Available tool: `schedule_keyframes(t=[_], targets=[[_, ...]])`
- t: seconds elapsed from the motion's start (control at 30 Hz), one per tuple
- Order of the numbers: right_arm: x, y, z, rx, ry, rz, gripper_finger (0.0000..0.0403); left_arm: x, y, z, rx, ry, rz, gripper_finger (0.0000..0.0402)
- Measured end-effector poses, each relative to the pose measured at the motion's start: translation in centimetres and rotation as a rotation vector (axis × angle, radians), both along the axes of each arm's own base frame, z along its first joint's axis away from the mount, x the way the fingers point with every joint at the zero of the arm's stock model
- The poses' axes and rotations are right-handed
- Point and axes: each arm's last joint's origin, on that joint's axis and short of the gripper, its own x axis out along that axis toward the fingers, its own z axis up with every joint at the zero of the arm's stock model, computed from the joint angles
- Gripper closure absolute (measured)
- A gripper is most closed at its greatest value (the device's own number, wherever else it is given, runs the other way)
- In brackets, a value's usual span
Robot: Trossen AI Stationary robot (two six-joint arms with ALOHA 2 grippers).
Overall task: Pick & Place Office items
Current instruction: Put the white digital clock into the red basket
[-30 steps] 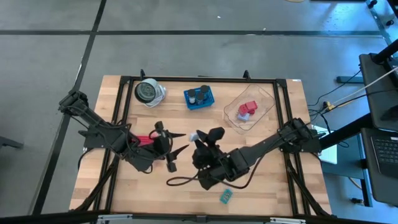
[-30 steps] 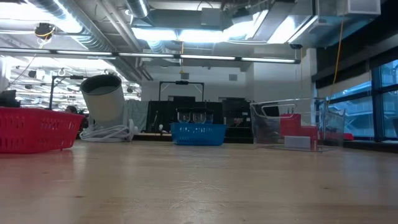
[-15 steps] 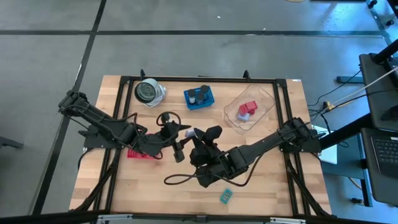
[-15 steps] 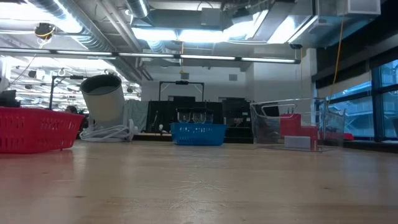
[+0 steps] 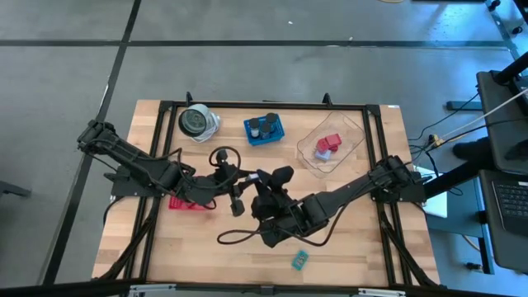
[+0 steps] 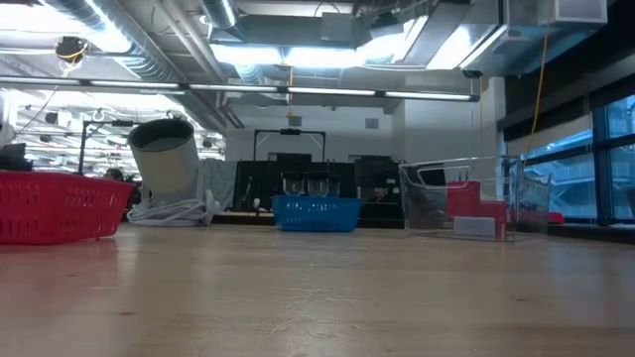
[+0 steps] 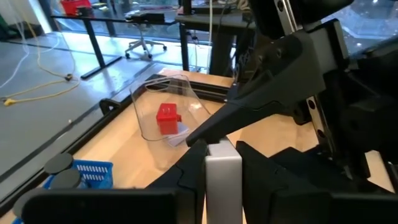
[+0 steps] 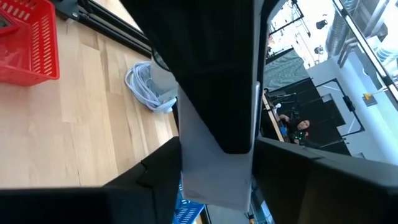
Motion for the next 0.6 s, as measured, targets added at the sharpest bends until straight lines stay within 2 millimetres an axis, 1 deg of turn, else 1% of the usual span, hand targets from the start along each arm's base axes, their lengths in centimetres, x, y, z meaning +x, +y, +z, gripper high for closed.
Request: schedule_keyframes(t=[0.17, 0.27, 0.37, 0.6], targets=[[0.0, 0.0, 0.0, -0.008, 0.006, 0.001, 0.0240, 0.0, 0.0, 0.0, -0.002, 0.001, -0.016, 0.0341], [0.0, 0.0, 0.0, -0.006, 0.006, 0.002, 0.0229, 0.0, 0.0, 0.0, 0.000, 0.004, -0.018, 0.0341], [0.1, 0.1, 0.0, 0.019, 0.002, 0.019, 0.0194, 0.0, -0.1, -0.1, 0.014, 0.021, -0.033, 0.0341], [0.1, 1.1, 0.1, 0.107, -0.018, 0.092, 0.0089, 0.0, -0.1, -0.2, 0.028, 0.037, -0.037, 0.0342]])
